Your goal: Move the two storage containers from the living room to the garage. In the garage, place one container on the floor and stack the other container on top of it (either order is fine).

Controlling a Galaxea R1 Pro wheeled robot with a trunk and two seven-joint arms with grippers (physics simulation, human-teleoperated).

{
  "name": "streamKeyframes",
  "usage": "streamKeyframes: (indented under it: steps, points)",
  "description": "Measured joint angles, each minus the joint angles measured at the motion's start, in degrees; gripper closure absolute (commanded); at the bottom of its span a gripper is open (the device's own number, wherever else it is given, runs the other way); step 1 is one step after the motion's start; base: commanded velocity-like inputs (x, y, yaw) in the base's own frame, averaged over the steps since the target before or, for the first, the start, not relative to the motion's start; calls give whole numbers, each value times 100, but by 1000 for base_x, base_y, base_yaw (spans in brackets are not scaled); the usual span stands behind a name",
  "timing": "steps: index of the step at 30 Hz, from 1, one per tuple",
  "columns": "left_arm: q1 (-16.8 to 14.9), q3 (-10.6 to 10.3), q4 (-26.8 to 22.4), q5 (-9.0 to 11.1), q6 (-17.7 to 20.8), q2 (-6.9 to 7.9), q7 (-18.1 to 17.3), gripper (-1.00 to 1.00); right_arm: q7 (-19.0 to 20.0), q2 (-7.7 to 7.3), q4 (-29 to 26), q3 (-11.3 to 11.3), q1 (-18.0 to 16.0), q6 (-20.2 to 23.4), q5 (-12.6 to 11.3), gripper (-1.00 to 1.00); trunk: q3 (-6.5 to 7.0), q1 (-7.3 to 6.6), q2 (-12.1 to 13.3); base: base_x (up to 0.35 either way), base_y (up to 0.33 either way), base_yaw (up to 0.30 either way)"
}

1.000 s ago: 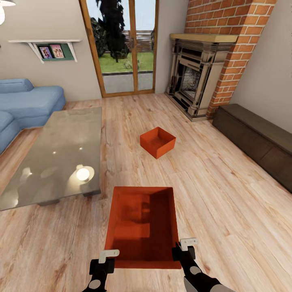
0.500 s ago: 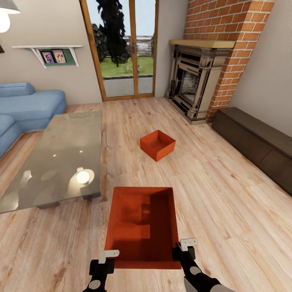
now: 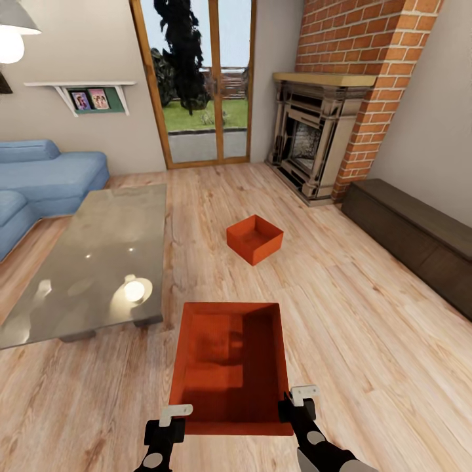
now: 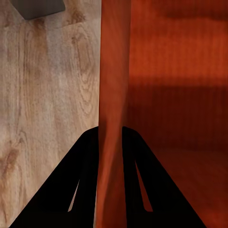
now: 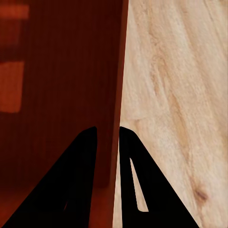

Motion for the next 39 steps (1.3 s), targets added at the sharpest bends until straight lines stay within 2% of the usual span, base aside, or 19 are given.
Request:
streamKeyframes:
  steps: [39]
  points:
    - [0, 3, -5, -7, 7, 0, -1, 100, 1, 0, 2, -3, 0, 0, -2, 100, 364, 0, 0, 0, 0, 0]
